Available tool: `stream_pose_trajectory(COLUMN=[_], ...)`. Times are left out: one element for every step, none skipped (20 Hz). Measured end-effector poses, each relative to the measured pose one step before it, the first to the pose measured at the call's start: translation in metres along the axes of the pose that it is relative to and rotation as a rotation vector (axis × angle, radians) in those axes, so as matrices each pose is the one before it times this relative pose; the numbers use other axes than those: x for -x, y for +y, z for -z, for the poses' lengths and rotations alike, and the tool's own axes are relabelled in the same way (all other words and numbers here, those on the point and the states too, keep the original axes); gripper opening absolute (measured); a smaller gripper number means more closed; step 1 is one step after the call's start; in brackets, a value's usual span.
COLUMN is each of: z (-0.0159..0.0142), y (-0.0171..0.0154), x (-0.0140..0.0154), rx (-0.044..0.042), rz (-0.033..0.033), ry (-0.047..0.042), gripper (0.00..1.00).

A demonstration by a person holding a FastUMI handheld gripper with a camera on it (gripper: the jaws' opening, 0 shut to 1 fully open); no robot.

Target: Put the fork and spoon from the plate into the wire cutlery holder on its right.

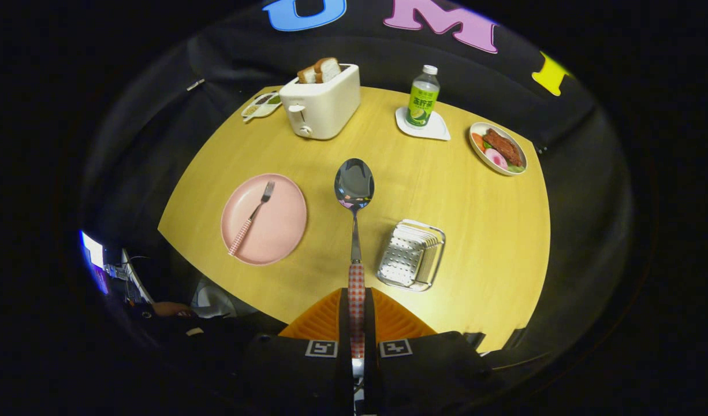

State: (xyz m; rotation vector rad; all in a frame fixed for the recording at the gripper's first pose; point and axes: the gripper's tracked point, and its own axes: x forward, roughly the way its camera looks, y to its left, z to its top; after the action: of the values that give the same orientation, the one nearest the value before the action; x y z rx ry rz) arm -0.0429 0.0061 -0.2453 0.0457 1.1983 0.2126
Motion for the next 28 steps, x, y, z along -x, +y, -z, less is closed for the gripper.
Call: stream_pose_trajectory(z=[0.00929, 0.00891, 0.00854, 0.00693, 0.00688, 0.00557, 0.00162, 0.00339, 0.00058, -0.00224, -0.00304, -0.00175, -0.00269, -0.00376, -0.00508, -0.00568, -0.00448, -0.00417, -0.00354, -0.0043, -0.00358, -0.0033, -0.00243, -0.00307, -0.00138, -0.00093, 0.00049, -0.00012], y=[-0.01161, -0.00946, -0.00886, -0.00789, -0.00655, -0.00573, -0.0036, -0.00247, -0.00249, -0.00029, -0.00135, -0.00085, -0.0018, -0.00155, -0.00057, 0.00039, -0.00013, 0.00028, 0.00005, 0.00105, 0.00123, 0.00055, 0.0004, 0.00111, 0.00081, -0.00071, -0.00286, -0.00302], x=[0.00395, 0.00258, 0.00182, -0.00184, -0.00325, -0.00386, -0.00602, -0.00599, -0.00537, -0.00554, -0.00405, -0.00457, -0.00356, -0.00371, -0.00289, -0.00249, -0.00371, -0.00336, -0.00375, -0.00208, -0.00079, -0.00189, -0.00089, 0.00023, -0.00031, 0.00023, 0.00033, 0.00265], rx=[0.00209, 0.00713, 0.00837, 0.00999, 0.01751, 0.0227, 0.01939, 0.01865, 0.02349, 0.01497, 0.01015, 0.0077, 0.00546, 0.0033, 0.00094, -0.00255, -0.00541, -0.00494, -0.00115, -0.00275, -0.00471, -0.00557, -0.00403, -0.00119, -0.00196, 0.00017, 0.00431, 0.00352], rz=[0.00615, 0.00077, -0.00105, 0.00128, 0.00466, 0.00435, 0.00416, 0.00366, 0.00308, -0.00045, -0.00128, -0.00181, 0.003, 0.00453, 0.00217, -0.00035, -0.00128, 0.00041, 0.001, 0.00134, 0.00124, 0.00373, 0.00199, -0.00447, -0.00621, -0.00198, 0.00774, 0.00799], ry=[0.04285, 0.04119, 0.04336, 0.04699, 0.05441, 0.04837, 0.05085, 0.05325, 0.04539, 0.04271, 0.042, 0.04061, 0.03954, 0.03266, 0.02935, 0.02386, 0.02271, 0.02285, 0.01829, 0.01147, 0.0073, -0.00187, -0.0064, -0.01274, -0.01265, -0.01028, -0.01539, -0.01931], gripper=[0.11, 0.11, 0.11, 0.11, 0.11, 0.11, 0.11, 0.11, 0.12, 0.11, 0.11, 0.11, 0.11, 0.12, 0.11, 0.11, 0.11, 0.11, 0.11, 0.11, 0.11, 0.12, 0.13, 0.13, 0.14, 0.14, 0.16, 0.17])
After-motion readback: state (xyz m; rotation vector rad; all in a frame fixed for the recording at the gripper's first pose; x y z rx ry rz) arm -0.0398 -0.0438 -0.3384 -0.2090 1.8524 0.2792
